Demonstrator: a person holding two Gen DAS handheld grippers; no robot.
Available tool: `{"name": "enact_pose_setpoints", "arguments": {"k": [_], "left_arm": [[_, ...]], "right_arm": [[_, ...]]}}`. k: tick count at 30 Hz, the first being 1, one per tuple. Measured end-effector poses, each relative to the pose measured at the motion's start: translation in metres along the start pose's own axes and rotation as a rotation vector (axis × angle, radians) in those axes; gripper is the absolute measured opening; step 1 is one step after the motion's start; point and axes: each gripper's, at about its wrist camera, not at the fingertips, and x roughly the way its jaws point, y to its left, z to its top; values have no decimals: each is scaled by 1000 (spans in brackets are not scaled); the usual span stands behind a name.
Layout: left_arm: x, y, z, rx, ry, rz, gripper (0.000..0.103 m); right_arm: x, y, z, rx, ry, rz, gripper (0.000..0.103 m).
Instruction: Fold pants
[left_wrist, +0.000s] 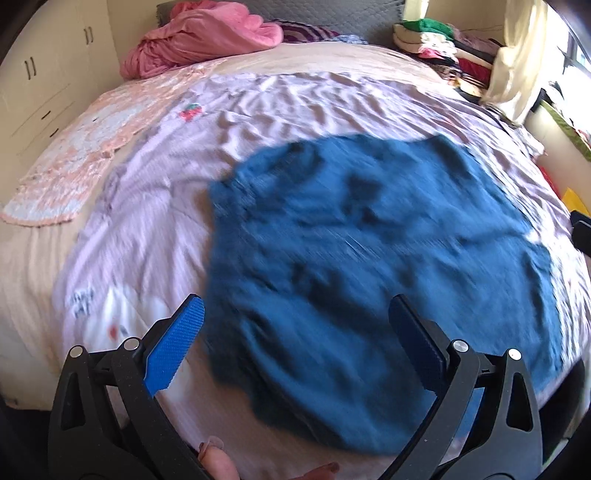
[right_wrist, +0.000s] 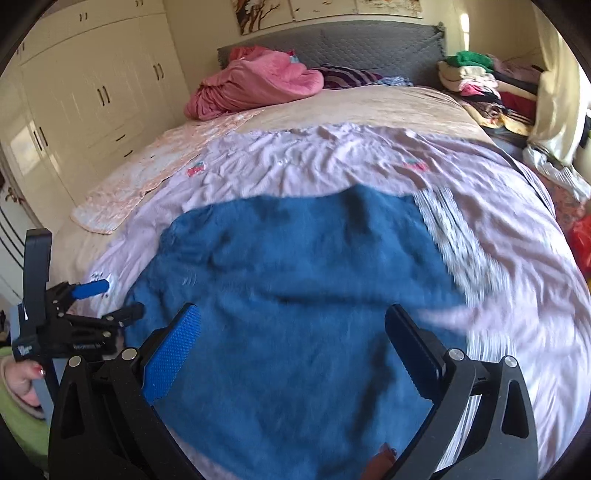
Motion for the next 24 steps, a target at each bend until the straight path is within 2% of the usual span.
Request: {"name": "enact_pose_setpoints", "arguments": {"k": [2, 7, 10, 13, 17, 18, 20, 22, 23, 24], "left_arm": [[12, 14, 18, -7, -1, 21, 94], [47, 41, 50, -25, 29, 24, 94], [68, 50, 66, -7, 29, 32, 94], [85, 53, 77, 10, 30, 14, 94], [103, 52, 87, 43, 12, -49, 93], [108, 51, 88, 59, 8, -56, 89], [119, 49, 90, 83, 13, -71, 64], [126, 48, 91, 82, 22, -93, 51], [128, 47, 92, 89, 18, -100, 37], [129, 46, 92, 97, 13, -100, 30]], "right_arm": [[14, -4, 18, -29, 13, 11, 99], [67, -21, 66, -38, 93, 123, 99], [97, -23, 90, -84, 121, 136, 99], [129, -21, 110, -132, 144, 160, 99], [174, -16, 124, -199, 207, 177, 99], [184, -12, 124, -230, 220, 160, 99], [201, -5, 124, -278, 247, 158, 99], [213, 1, 123, -320, 261, 168, 99], [218, 4, 123, -337, 268, 177, 99], [223, 8, 124, -360, 265, 181, 99]]}}
